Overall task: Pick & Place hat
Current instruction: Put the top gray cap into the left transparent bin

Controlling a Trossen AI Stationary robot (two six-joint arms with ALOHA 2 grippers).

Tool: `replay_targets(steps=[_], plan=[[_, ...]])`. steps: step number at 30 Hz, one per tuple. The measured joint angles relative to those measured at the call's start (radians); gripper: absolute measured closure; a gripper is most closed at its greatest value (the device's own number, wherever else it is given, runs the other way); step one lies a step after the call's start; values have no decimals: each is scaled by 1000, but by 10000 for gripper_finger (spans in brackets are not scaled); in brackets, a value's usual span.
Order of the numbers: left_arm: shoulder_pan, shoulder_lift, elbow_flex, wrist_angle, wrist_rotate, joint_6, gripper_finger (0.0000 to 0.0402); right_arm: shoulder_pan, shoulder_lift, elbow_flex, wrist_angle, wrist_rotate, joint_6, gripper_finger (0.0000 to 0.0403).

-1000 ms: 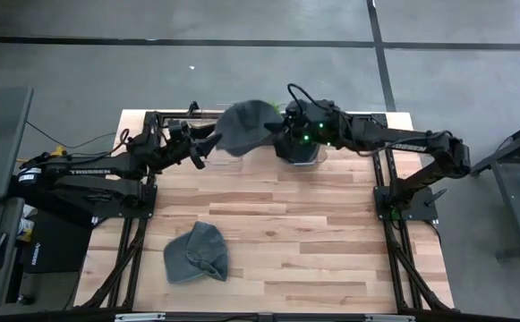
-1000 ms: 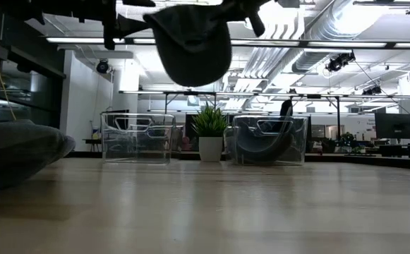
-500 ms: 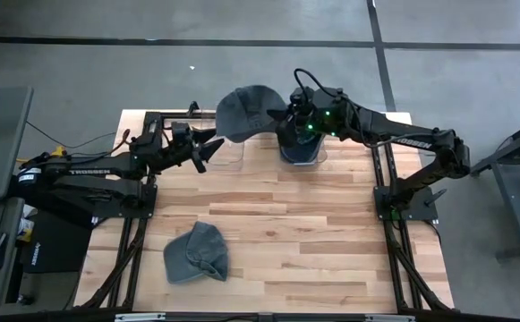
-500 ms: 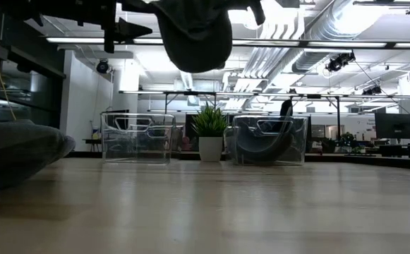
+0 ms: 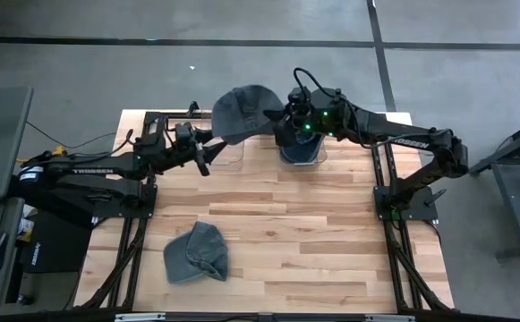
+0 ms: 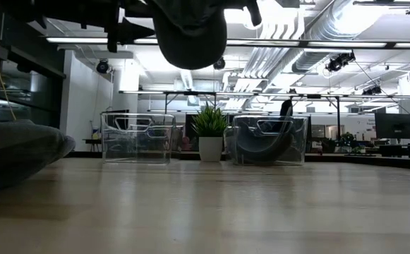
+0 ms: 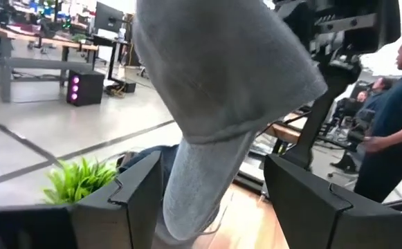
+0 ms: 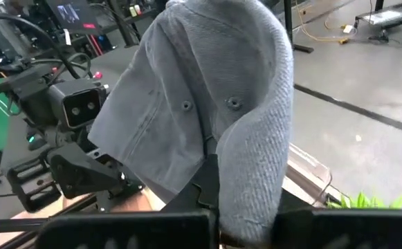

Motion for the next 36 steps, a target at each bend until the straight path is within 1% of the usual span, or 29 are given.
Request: replay_targets(steps=[2, 5, 11, 14, 16, 18, 21, 24, 25, 30, 36], plan=[[0, 12, 0, 2, -20, 0, 172, 0, 5, 0, -1, 0, 12, 397], [0, 27, 0, 23, -20, 0, 172, 0, 16, 0, 11, 5, 15, 397], [0, 28, 0, 7, -26, 0, 172, 0, 47, 0, 50, -3, 35, 397], [0, 28, 0, -6, -86, -2, 182, 0, 48, 0, 58, -5, 39, 397], [0, 28, 0, -26, -122, -5, 202, 0, 48, 0, 60, -5, 38, 397], [0, 28, 0, -35, -137, -6, 234, 0, 48, 0, 60, -3, 37, 397], [0, 28, 0, -43, -140, -7, 296, -5, 48, 0, 67, -11, 36, 397], [0, 27, 0, -46, -140, -7, 371, -6, 48, 0, 68, -13, 35, 397], [0, 27, 0, -52, -144, -7, 386, -6, 48, 0, 67, -14, 35, 397], [0, 27, 0, -69, -154, -7, 399, -6, 48, 0, 66, -17, 35, 397], [0, 27, 0, -69, -154, -16, 401, -6, 48, 0, 66, -22, 35, 397]])
